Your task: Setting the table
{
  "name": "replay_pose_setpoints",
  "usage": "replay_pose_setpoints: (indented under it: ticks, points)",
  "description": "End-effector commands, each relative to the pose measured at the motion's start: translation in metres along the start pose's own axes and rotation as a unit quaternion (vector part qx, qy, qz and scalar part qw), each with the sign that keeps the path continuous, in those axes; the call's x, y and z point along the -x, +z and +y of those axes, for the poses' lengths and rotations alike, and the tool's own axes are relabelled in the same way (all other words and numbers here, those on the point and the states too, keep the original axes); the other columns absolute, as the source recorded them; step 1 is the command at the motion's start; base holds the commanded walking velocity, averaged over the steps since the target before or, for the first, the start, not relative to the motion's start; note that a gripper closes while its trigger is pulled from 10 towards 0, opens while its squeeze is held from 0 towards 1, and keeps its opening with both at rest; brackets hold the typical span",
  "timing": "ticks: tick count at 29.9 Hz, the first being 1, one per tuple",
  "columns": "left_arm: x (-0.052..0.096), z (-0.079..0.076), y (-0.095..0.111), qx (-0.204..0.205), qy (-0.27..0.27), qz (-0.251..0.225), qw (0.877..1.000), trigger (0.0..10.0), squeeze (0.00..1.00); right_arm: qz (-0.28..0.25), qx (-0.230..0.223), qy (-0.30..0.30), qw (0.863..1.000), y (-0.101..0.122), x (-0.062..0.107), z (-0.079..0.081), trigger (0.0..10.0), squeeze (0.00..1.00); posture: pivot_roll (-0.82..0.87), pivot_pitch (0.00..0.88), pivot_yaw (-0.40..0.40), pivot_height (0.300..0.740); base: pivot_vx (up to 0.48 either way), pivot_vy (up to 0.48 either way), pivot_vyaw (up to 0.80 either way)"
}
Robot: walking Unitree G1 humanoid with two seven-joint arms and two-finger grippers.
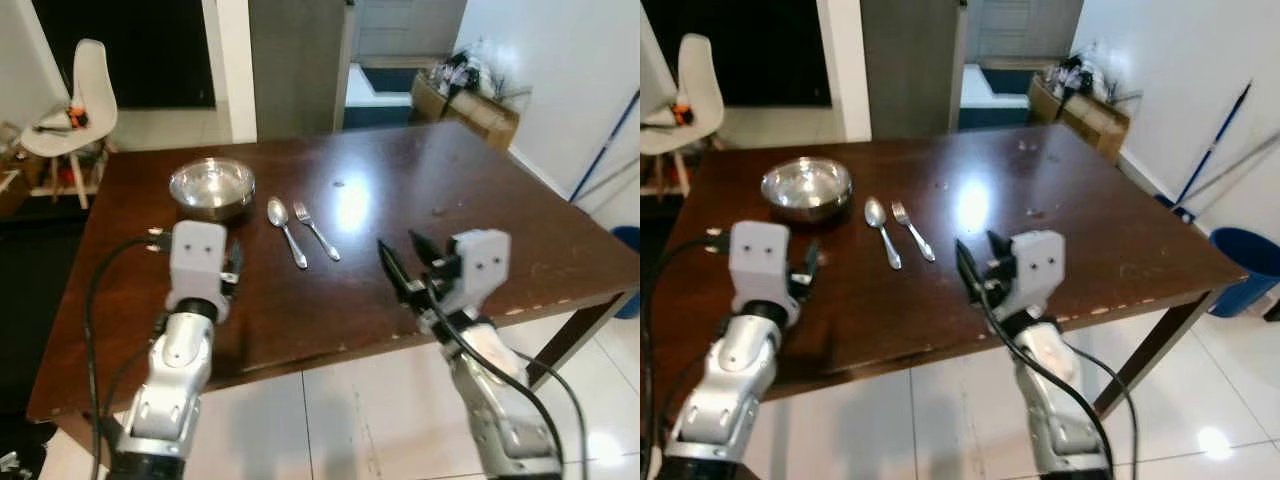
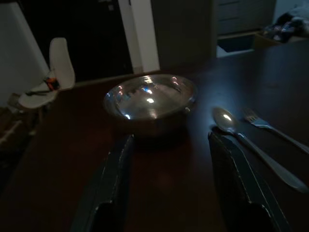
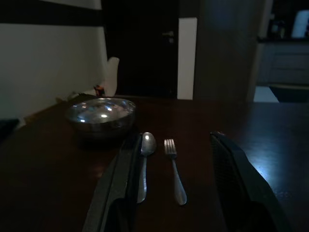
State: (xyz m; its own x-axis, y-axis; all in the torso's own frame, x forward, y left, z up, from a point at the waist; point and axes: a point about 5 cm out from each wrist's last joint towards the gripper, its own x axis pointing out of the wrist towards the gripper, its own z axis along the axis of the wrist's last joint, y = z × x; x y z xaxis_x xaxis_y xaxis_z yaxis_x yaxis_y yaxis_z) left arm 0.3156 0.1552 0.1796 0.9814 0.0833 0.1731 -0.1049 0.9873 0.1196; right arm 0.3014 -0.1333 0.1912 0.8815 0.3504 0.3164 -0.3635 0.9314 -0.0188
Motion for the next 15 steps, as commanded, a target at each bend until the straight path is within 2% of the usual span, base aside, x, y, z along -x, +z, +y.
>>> replay_pose_setpoints:
  ticks: [1,10,15]
  points:
    - [-0.0012,-0.0060,0.0004,0.004,-0.010,0.004,1.000,10.0,0.05,0.012,0.004,-0.017,1.000,-0.0031,0.0035,-0.0093,10.0,0.00,-0.06,0.000,0.072,0.740,0.480,0.000,0.00]
    - [0.0001,-0.0101,-0.0011,0.007,-0.019,0.012,1.000,10.0,0.04,0.026,0.002,-0.021,0.999,-0.0047,0.0080,-0.0116,10.0,0.00,-0.07,0.000,0.074,0.740,0.480,0.000,0.00]
    - [0.0011,-0.0092,-0.0020,0.007,-0.020,0.015,1.000,10.0,0.00,0.031,0.001,-0.018,0.999,-0.0068,0.0084,-0.0109,10.0,0.00,-0.06,0.000,0.073,0.740,0.259,0.000,0.00]
